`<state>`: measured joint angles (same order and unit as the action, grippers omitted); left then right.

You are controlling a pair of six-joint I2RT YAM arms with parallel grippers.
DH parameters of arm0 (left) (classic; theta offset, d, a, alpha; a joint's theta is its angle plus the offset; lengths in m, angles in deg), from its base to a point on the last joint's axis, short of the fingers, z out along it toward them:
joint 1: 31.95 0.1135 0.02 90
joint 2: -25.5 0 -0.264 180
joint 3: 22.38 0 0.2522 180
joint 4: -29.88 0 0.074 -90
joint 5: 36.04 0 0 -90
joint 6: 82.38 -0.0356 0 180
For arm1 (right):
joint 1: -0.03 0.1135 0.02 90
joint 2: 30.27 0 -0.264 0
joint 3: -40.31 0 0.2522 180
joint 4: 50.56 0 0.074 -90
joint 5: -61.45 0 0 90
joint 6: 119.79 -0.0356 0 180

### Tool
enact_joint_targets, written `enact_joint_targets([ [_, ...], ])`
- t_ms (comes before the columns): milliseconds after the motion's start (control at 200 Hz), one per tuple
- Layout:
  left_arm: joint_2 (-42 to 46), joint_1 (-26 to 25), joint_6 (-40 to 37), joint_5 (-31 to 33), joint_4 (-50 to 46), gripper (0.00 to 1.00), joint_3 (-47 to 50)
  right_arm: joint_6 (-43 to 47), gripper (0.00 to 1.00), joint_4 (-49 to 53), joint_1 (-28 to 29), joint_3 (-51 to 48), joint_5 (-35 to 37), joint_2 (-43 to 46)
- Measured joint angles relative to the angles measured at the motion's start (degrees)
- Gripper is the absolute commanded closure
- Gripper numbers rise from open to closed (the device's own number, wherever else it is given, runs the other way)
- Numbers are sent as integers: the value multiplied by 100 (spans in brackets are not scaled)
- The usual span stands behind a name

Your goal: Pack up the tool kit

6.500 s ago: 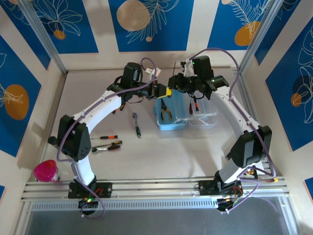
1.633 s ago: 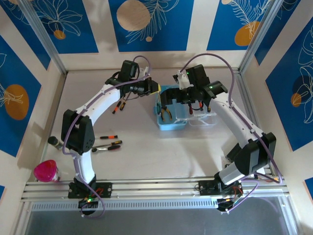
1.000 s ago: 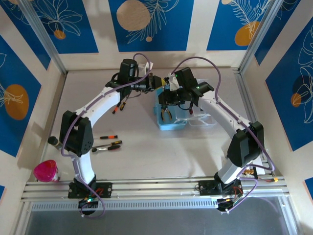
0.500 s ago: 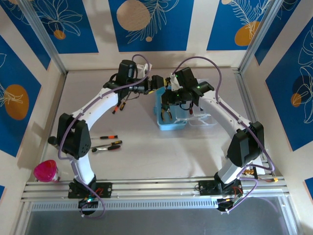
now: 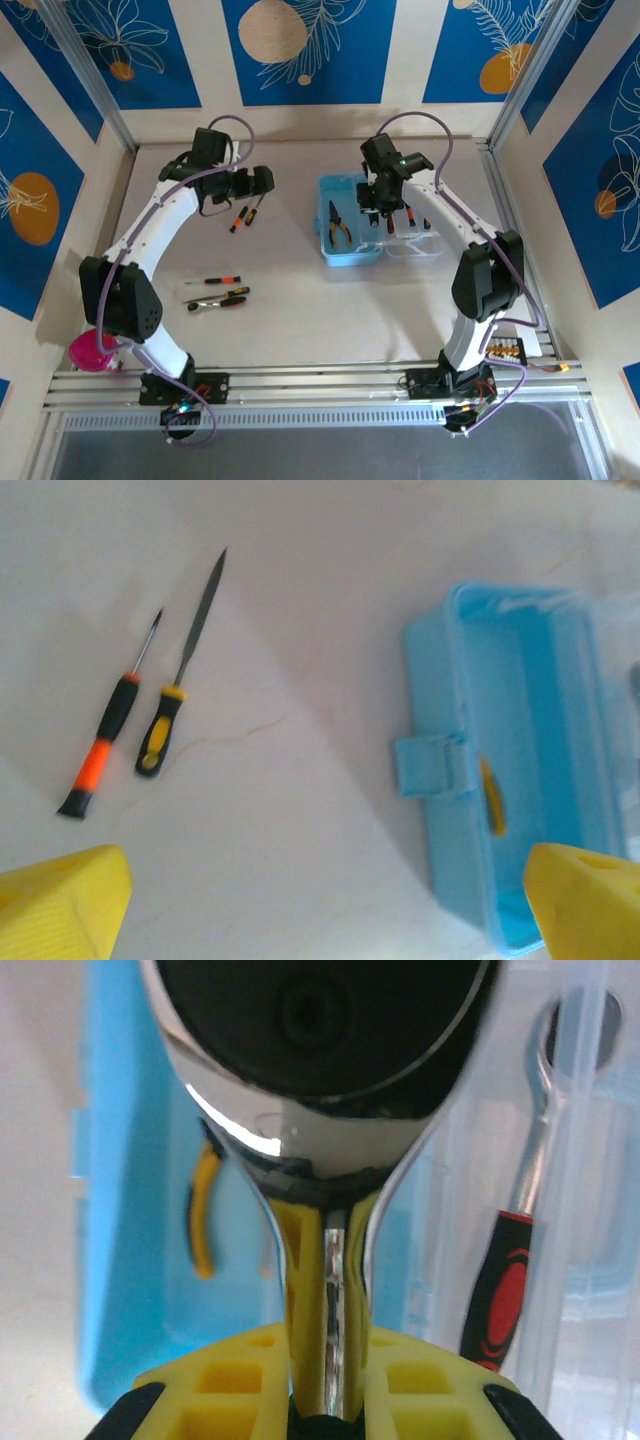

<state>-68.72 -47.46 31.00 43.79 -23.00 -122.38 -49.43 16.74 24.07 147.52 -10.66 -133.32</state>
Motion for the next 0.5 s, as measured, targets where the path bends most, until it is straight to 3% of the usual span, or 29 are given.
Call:
enact_joint_targets([
  [185,4,-4,-101,151,-131,0,378,-66,100,203,-90,146,365,-433],
  [500,4,-4,-105,149,-166,0,409,-109,84,262,-90,407,702,-857],
])
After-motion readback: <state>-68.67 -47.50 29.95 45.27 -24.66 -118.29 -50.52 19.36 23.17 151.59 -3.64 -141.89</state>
